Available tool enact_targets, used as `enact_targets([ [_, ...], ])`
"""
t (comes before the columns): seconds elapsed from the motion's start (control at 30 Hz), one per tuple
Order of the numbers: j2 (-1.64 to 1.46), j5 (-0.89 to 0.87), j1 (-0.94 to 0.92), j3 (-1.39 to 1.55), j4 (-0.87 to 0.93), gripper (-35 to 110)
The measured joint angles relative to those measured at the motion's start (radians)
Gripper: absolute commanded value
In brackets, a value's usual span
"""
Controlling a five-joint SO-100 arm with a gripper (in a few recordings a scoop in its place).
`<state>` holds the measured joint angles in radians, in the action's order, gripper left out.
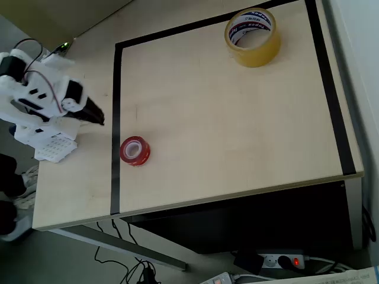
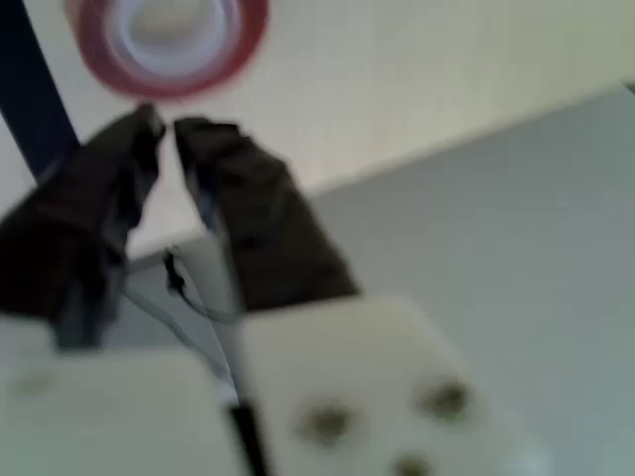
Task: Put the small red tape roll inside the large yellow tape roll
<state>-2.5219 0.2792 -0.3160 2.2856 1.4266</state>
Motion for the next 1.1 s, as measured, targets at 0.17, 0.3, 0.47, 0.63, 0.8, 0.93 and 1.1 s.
enact_targets([
  [0.17, -0.044, 0.212, -0.146, 0.137, -0.046, 0],
  [0.3, -0.129, 0.212, -0.132, 0.264, -0.075, 1],
  [0.47, -0.195, 0.212, -0.081, 0.350, -0.086, 6],
  [0.63, -0.233, 0.212, -0.175, 0.359, -0.087, 13],
  [0.8, -0.219, 0.212, -0.295, 0.360, -0.087, 16],
  [0.93, -0.123, 0.212, -0.322, 0.365, -0.095, 17],
  [1.1, -0.044, 0.212, -0.279, 0.413, -0.166, 19],
])
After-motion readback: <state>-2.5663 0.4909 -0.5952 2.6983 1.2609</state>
